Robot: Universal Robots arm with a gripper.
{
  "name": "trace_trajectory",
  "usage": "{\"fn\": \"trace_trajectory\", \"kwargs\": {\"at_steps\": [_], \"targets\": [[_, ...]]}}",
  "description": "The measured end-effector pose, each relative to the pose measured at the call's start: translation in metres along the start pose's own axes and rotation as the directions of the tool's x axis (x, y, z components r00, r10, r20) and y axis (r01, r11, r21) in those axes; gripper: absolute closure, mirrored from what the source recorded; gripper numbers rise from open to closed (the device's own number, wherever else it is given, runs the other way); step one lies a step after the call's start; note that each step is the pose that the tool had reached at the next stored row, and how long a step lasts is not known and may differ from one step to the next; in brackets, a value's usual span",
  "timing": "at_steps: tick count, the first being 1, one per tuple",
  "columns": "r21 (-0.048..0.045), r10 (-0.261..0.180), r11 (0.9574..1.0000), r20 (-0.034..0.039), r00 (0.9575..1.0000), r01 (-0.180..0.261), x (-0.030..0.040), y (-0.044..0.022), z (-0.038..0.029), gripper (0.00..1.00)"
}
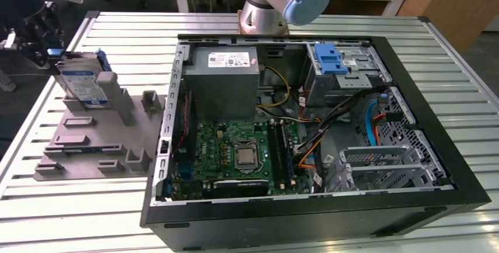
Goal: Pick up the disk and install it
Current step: 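Pick up the disk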
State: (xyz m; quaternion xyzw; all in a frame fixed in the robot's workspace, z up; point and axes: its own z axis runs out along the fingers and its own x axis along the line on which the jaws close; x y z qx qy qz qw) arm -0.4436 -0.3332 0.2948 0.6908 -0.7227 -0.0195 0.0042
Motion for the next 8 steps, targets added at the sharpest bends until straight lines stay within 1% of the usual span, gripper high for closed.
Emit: {"fn": "trace_trajectory", "kwargs": {"at_steps": [8], "targets": [[0.0001, 0.000, 1.0000, 0.0000, 1.0000, 0.000, -0.0021, 0.0000, 0.0014, 0.51]]}}
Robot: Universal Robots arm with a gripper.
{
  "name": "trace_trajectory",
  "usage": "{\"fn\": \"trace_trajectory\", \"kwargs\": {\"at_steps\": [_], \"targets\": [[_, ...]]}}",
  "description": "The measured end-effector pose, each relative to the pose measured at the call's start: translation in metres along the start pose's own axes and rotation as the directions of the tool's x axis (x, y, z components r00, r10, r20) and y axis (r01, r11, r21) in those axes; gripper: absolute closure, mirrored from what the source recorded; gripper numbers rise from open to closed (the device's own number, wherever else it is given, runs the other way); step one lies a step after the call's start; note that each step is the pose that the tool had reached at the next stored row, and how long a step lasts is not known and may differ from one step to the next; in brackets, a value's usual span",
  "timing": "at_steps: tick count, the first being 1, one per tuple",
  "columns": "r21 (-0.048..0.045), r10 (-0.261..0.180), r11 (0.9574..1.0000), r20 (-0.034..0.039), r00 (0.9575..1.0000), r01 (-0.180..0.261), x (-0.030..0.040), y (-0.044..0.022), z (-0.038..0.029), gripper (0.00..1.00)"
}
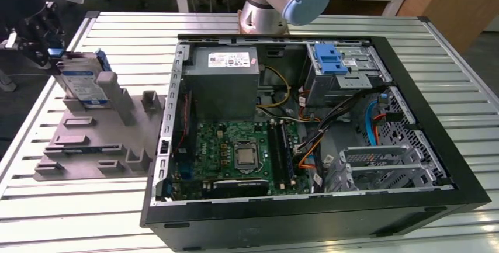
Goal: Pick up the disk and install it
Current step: 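Pick up the disk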
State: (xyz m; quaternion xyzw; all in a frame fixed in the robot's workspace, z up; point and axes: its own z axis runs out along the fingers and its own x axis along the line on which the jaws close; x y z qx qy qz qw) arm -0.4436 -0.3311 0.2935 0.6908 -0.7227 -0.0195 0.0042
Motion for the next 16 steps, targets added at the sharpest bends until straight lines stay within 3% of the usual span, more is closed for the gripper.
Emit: {"fn": "trace_trajectory", "kwargs": {"at_steps": [5, 6, 16], "targets": [[0.0000, 0.000, 1.0000, 0.0000, 1.0000, 0.000, -0.0002, 0.0000, 0.0006, 0.52], [0.0000, 0.000, 1.0000, 0.0000, 1.0000, 0.000, -0.0002, 0.0000, 0.0006, 0.58], [0.0027, 0.000, 1.0000, 0.0002, 1.0000, 0.000, -0.0002, 0.0000, 0.0024, 0.58]]}}
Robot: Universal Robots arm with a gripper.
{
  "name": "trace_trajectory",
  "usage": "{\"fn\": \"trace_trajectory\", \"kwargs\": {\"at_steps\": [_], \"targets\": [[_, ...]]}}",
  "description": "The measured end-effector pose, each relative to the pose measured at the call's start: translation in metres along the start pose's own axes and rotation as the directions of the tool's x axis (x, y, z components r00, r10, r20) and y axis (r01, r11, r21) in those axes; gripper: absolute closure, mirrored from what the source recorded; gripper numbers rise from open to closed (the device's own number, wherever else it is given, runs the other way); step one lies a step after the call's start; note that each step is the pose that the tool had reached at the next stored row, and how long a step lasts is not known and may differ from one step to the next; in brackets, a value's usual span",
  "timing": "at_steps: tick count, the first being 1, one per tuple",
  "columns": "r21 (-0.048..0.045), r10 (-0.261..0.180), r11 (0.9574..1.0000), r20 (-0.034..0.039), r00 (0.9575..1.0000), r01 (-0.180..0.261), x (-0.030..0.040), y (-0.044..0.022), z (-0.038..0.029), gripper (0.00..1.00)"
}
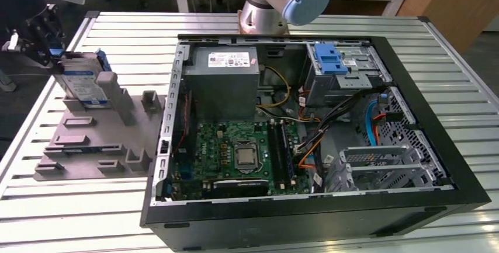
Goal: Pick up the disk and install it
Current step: 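Pick up the disk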
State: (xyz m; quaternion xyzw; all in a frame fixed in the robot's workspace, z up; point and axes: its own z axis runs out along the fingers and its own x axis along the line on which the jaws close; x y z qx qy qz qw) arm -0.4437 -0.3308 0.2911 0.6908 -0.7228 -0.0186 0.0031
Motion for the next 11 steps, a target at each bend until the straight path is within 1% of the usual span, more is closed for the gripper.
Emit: {"fn": "trace_trajectory", "kwargs": {"at_steps": [6, 8, 9, 11], "targets": [[0.0017, 0.000, 1.0000, -0.0002, 1.0000, 0.000, 0.0000, 0.0000, 0.0013, 0.58], [0.0019, 0.000, 1.0000, 0.0000, 1.0000, 0.000, 0.0000, -0.0001, 0.0014, 0.60], [0.0020, 0.000, 1.0000, 0.0000, 1.0000, 0.000, 0.0000, -0.0001, 0.0014, 0.64], [0.0020, 0.000, 1.0000, 0.0000, 1.0000, 0.000, 0.0000, 0.0000, 0.0014, 0.64]]}}
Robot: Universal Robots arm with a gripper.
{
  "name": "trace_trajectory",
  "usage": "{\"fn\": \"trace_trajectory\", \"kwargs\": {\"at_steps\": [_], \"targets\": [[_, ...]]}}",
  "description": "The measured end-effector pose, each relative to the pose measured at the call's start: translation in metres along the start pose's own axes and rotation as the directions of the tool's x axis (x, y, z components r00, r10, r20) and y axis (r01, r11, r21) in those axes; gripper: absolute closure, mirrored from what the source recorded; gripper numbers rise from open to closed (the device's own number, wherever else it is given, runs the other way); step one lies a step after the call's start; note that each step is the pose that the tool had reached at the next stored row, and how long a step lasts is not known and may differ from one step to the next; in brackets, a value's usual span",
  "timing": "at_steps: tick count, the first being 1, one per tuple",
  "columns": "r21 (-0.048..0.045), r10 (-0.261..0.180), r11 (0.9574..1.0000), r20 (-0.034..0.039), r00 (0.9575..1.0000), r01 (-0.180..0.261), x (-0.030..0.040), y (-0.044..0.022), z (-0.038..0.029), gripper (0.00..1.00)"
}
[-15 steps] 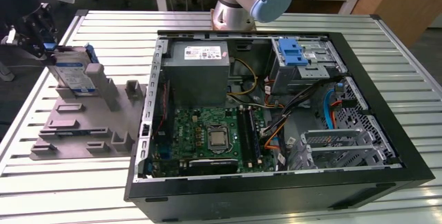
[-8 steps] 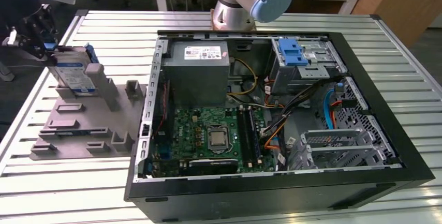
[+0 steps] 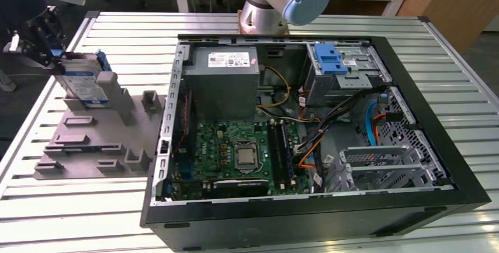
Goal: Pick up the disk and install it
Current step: 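Pick up the disk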
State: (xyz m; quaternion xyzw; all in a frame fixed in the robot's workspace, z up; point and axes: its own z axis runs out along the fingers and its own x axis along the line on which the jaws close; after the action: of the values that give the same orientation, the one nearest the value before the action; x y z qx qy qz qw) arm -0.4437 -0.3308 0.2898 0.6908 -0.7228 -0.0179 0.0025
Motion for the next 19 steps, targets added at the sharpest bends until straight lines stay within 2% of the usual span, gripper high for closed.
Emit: {"fn": "trace_trajectory", "kwargs": {"at_steps": [12, 13, 19], "targets": [[-0.0001, -0.010, 1.0000, -0.0003, 1.0000, 0.010, 0.0000, 0.0000, 0.0000, 0.62], [-0.0001, -0.013, 0.9999, -0.0004, 0.9999, 0.013, 0.0000, 0.0000, 0.0000, 0.56], [-0.0003, -0.016, 0.9999, -0.0006, 0.9999, 0.016, 0.0000, 0.0000, 0.0000, 0.57]]}}
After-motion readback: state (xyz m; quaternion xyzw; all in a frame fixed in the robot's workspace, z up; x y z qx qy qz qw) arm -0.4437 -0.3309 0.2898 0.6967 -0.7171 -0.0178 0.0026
